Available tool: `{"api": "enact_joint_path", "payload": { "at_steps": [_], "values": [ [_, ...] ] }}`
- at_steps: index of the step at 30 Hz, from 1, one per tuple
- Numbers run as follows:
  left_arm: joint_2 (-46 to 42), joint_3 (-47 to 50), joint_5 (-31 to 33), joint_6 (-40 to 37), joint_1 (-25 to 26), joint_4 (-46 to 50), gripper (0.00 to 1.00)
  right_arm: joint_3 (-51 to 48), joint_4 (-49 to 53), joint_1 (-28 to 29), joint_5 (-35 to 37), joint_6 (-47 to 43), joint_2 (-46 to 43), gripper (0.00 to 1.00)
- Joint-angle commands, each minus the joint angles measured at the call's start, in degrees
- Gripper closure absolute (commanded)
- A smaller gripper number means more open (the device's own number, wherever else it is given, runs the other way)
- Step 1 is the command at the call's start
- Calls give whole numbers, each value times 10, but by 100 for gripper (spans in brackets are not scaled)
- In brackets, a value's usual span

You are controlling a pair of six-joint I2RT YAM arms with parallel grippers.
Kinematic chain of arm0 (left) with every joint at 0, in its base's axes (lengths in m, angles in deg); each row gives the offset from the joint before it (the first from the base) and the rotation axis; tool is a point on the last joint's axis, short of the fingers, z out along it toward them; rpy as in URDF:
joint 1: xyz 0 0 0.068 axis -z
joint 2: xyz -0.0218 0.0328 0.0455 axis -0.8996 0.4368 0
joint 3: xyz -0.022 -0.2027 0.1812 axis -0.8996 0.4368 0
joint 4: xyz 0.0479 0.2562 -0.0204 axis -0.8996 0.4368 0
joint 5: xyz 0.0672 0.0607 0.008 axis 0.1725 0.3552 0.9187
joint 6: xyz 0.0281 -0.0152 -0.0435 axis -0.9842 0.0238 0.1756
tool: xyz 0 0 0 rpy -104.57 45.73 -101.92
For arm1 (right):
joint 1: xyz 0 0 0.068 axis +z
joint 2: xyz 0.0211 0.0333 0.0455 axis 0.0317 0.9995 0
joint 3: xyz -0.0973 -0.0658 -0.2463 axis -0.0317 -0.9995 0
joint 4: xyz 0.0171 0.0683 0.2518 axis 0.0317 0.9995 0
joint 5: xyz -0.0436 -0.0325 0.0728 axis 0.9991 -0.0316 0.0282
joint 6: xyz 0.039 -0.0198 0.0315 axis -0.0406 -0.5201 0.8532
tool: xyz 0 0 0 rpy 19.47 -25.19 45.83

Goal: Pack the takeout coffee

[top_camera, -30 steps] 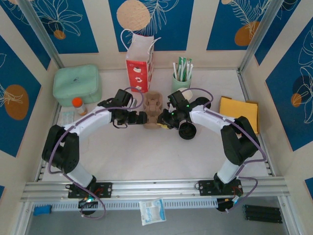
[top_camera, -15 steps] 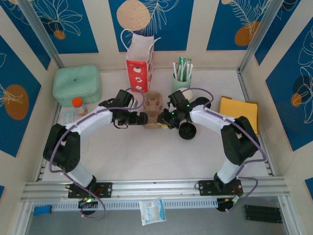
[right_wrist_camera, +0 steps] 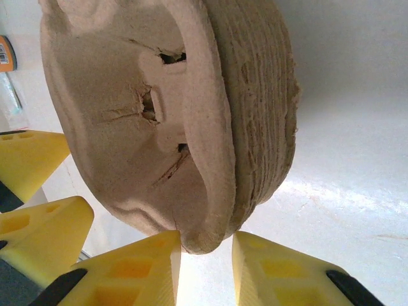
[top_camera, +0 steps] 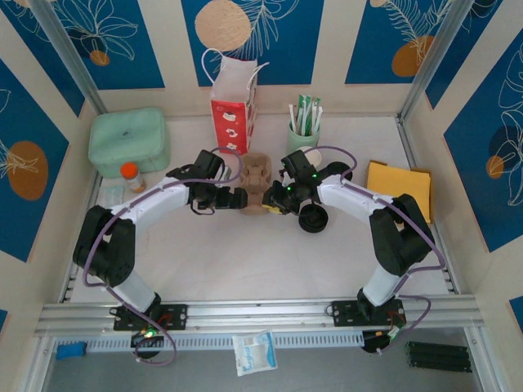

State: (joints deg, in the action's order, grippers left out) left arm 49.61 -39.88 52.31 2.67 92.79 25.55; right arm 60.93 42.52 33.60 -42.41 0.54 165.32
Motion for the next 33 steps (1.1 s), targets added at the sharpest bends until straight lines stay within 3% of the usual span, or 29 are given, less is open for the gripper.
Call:
{"api": "enact_joint_path", "payload": {
  "at_steps": [1, 15, 33],
  "values": [
    [6, -4, 0, -11, 6, -6, 1, 20, 3, -3, -17, 2, -17, 71],
    [10, -4, -3, -11, 6, -10, 0, 24, 15, -3, -13, 0, -31, 66],
    [8, -8, -4, -10, 7, -7, 1, 3, -39, -12, -34, 26, -30, 69]
  ]
}}
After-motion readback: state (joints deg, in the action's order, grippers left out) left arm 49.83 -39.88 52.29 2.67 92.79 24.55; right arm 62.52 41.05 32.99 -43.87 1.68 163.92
